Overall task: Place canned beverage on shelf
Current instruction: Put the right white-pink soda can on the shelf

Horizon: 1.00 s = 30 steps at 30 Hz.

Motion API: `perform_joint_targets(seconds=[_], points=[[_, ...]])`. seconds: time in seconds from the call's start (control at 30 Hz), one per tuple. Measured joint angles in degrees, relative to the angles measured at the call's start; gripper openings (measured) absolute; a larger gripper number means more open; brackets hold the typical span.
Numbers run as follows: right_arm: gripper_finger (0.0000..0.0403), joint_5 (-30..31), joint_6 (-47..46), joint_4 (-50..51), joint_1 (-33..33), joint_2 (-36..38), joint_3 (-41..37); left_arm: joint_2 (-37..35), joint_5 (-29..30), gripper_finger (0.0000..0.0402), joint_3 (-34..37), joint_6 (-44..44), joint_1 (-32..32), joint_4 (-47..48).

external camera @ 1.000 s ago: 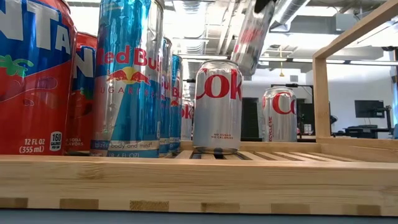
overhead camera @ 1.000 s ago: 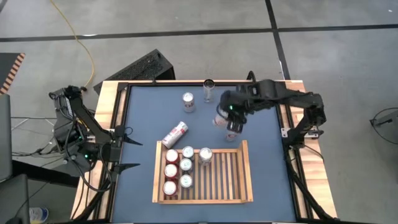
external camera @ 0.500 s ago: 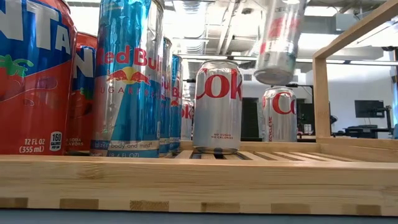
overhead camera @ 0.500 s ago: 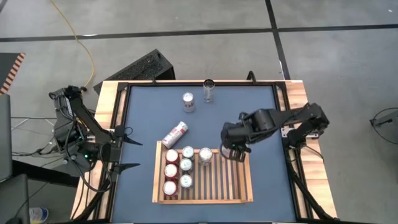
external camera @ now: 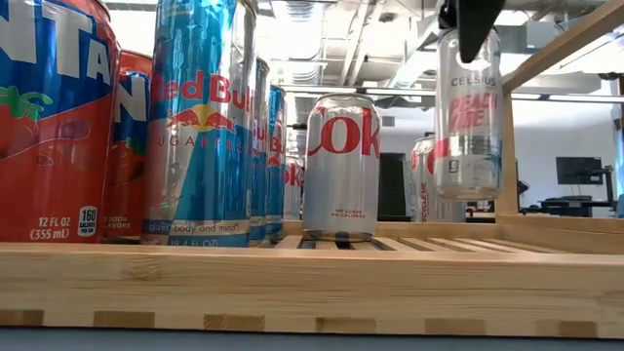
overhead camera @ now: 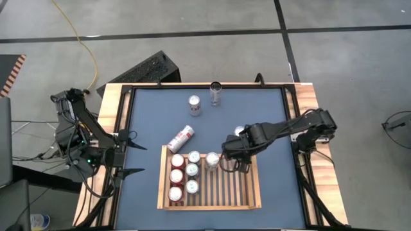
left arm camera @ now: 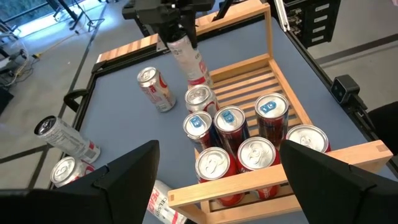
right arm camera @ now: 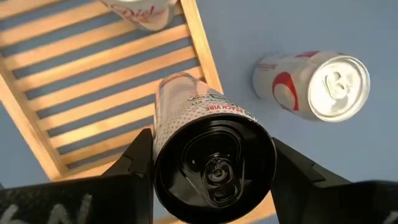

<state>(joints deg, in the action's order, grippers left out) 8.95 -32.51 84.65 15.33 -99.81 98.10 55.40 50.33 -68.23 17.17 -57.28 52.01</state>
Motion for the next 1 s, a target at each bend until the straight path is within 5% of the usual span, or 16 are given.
perform_joint_targets(seconds=[1.0], points=[[0.0196, 0.44, 6.91, -4.61, -0.48, -6.4, 0.07, 0.0, 0.0, 0.032, 0.0, -0.02, 0.0, 0.02]])
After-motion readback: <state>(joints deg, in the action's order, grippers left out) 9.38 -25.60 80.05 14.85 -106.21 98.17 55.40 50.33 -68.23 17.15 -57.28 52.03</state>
